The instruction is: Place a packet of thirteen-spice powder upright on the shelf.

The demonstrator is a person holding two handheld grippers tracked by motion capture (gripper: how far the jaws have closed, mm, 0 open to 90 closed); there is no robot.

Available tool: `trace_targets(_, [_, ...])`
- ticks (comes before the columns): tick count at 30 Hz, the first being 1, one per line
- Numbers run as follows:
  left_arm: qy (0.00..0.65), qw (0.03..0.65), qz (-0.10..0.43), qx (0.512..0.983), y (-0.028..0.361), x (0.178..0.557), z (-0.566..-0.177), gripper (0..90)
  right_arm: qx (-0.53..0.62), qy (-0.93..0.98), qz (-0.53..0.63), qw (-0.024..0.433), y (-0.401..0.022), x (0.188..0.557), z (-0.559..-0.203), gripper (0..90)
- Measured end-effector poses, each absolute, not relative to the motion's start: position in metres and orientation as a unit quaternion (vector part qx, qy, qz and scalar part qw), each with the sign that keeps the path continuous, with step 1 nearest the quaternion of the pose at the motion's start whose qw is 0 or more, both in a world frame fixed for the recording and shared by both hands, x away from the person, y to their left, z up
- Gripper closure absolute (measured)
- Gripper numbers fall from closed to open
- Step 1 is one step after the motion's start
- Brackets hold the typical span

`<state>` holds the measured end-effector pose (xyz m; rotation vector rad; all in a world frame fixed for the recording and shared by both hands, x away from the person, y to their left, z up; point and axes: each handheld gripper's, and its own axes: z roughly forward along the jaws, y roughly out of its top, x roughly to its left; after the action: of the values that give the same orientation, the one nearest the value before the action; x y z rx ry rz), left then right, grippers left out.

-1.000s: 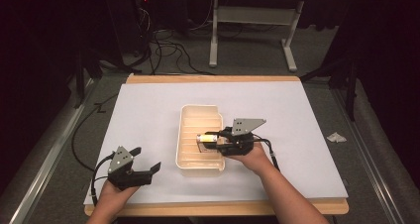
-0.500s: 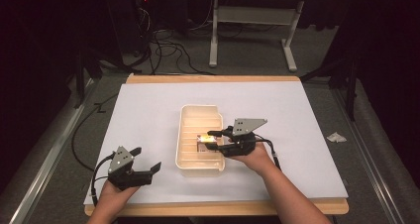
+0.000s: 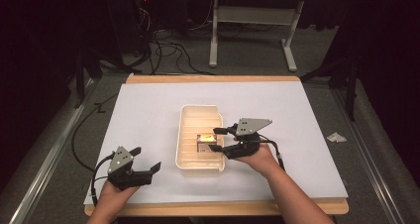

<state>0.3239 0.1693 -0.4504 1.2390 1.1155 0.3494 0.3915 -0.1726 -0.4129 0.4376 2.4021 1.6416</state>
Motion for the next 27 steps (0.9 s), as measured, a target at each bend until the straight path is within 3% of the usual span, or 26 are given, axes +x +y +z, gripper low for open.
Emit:
trace_targets(11, [0.494, 0.661, 0.156, 0.544, 0.170, 0.324, -0.450, 10.8, 0.202, 0.801, 0.544, 0.149, -0.198, 0.380, -0.405, 21.4])
trace_targets(27, [0.493, 0.661, 0.154, 0.545, 0.168, 0.323, -0.450, 10.8, 0.349, 0.759, 0.497, 0.233, -0.296, 0.318, -0.427, 19.6])
